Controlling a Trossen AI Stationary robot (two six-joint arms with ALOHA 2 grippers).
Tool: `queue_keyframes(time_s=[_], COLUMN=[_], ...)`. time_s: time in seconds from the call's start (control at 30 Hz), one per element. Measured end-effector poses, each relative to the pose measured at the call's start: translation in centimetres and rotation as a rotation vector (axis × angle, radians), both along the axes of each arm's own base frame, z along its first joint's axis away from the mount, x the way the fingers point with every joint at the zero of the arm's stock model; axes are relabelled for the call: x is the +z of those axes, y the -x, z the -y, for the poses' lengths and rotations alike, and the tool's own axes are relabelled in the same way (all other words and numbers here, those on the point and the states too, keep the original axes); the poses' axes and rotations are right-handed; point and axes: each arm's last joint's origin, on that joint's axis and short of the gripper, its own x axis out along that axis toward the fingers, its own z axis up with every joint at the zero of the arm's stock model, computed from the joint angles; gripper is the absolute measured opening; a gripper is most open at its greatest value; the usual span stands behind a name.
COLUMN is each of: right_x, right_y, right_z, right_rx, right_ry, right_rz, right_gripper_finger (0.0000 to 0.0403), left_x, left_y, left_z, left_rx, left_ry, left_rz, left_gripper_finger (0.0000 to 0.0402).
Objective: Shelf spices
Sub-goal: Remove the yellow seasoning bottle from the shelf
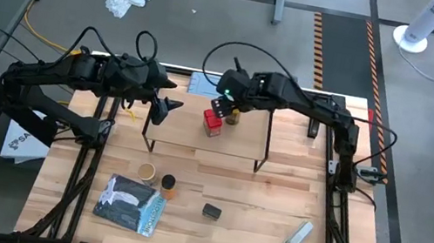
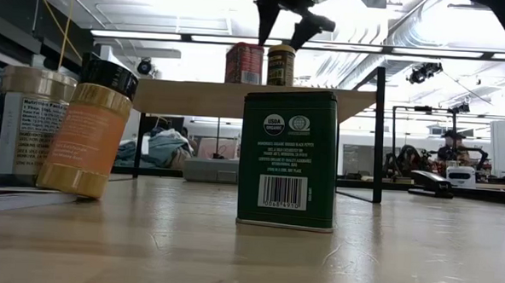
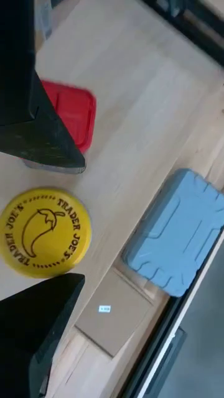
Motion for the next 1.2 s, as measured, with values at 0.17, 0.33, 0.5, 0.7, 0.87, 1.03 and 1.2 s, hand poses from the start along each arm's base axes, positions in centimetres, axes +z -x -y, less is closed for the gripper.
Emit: queue_keyframes(time_s=[0.17,0.33,0.5,0.7,0.87,1.03,1.2], right_x=[-0.8,-1.2,-1.2,-1.5,-1.1,2.0,5.6], right_y=[-0.3,0.0,0.0,-0.1,0.1,2.6,6.0], right_z=[-0.2,-0.2,-0.3,-0.2,-1.0,-3.5,-8.4], right_rx=[0.007,-0.015,-0.023,-0.009,0.039,0.092,0.145], right_ry=[-0.003,-0.017,-0.020,-0.012,0.073,0.210,0.239], right_rz=[-0.040,-0.093,-0.089,-0.112,-0.144,-0.145,-0.025], right_gripper_finger=[0.0288,0.0288,0.0288,0.0263,0.0210,0.0210,0.0210], left_x=[-0.2,-0.2,-0.2,-0.2,-0.2,-0.2,-0.2], left_y=[0.1,0.1,0.1,0.1,0.1,0.1,0.1], left_z=[0.0,0.0,0.0,0.0,0.0,0.0,0.0], left_rx=[0.013,0.015,0.015,0.015,0.015,0.013,0.023], left_ry=[0.017,0.021,0.021,0.021,0.020,0.012,0.004], left_rz=[-0.014,-0.017,-0.016,-0.016,-0.016,-0.020,-0.020], left_gripper_finger=[0.0307,0.0307,0.0307,0.0307,0.0307,0.0307,0.0307])
